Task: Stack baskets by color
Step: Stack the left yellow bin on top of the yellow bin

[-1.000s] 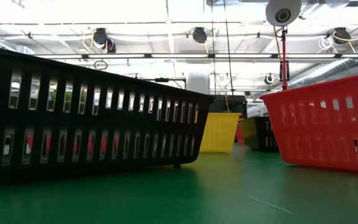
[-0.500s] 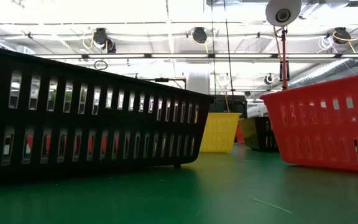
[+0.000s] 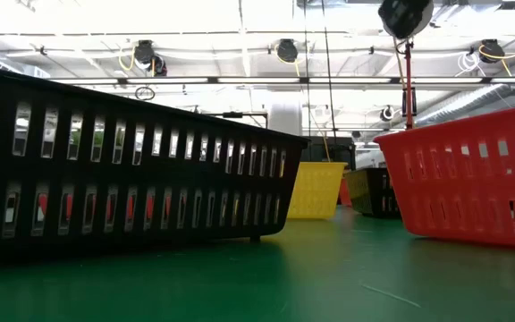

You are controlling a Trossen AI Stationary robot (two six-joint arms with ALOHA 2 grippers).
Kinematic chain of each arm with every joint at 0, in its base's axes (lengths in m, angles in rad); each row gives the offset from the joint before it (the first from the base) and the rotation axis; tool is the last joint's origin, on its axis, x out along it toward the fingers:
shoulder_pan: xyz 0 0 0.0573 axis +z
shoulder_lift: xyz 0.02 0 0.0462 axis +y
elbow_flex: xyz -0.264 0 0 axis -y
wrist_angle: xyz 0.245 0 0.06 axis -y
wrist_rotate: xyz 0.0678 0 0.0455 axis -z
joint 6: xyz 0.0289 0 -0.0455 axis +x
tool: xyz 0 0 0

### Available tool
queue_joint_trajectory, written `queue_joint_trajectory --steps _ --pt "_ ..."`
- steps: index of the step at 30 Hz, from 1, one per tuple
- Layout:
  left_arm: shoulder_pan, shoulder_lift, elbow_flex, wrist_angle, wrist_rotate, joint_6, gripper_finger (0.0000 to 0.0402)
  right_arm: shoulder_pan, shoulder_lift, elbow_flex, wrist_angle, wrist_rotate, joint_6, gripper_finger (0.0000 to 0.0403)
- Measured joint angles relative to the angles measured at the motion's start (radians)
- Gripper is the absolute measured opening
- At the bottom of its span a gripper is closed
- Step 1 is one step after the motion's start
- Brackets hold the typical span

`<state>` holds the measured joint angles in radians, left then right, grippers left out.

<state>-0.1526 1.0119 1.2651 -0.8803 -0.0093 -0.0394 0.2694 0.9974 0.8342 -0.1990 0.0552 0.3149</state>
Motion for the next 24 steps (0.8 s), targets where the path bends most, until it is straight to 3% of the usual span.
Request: queue_joint_trajectory --steps 10,15,20,24 --pt "-0.086 0.039 -0.054 0.001 -0.068 -0.054 0.0010 0.085 0.000 -0.168 0.237 0.229 0.040 0.0000" --pt "-0.209 0.124 -0.054 -0.009 -0.081 -0.078 0.0048 0.130 0.000 -0.218 0.342 0.241 0.037 0.0000" --pt "-0.298 0.216 0.011 -0.074 -0.116 -0.111 0.0095 0.164 0.000 -0.265 0.399 0.315 0.029 0.0000" --pt "-0.326 0.280 0.108 -0.217 -0.119 -0.213 0.0106 0.177 0.005 -0.283 0.421 0.347 0.037 0.0000"
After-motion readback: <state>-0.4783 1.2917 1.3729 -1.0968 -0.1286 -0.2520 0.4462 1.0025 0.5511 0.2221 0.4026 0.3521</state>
